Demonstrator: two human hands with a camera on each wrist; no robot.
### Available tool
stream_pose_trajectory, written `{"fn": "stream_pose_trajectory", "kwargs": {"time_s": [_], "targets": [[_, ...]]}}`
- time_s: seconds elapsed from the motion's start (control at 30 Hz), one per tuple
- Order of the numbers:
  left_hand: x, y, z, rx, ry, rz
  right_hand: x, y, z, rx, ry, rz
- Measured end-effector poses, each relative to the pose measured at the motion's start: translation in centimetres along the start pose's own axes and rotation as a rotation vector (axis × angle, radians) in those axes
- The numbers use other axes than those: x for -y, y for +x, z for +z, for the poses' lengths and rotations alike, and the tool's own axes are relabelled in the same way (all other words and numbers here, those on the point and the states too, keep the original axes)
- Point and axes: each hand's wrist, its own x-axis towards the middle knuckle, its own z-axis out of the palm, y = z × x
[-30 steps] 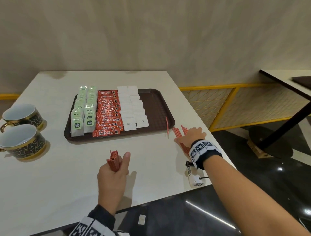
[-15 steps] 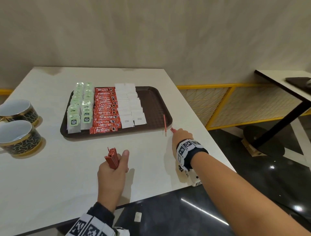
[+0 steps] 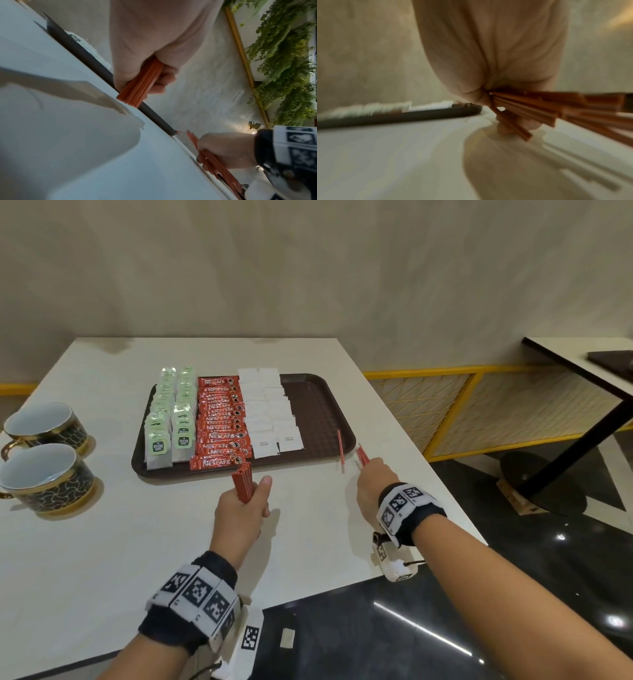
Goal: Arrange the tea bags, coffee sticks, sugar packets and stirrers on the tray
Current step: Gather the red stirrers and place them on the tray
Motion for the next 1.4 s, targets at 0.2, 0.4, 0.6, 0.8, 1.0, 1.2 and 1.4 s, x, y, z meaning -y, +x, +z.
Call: {"fn": "stream_pose_trajectory", "kwargs": {"time_s": [0.2,0.4,0.6,0.8,1.0,1.2,1.4], "targets": [[-1.6,-0.9,0.3,0.066,-0.065,-0.059,3.2,-4.9,-3.0,0.203,0.954,-0.119],[-4.8,-2.1,0.6,0.184,-0.213,0.024,6.9,-12.2,-2.9,0.431,1.217,-0.325],[-5.5,-1.8,0.9,0.102,-0.07,0.191,8.8,-12.9,-2.0,0.446,1.075,-0.53],[-4.9,0.0,0.4,-0.044,0.044,0.215,9.6,-12.5,-0.6,0.454,1.056,-0.478],[-3.8,1.3,0.3,-0.136,0.057,0.201,9.0,-12.0,0.6,0.465,1.001,-0.501],[-4.3,1.9,-0.3,-0.277,-0.091,0.198,8.3,-12.7,-0.1,0.513,1.159,-0.401],[-7.8,1.7,-1.2,-0.351,-0.189,0.362,8.3,-15.6,1.1,0.935,1.544,0.052]]}}
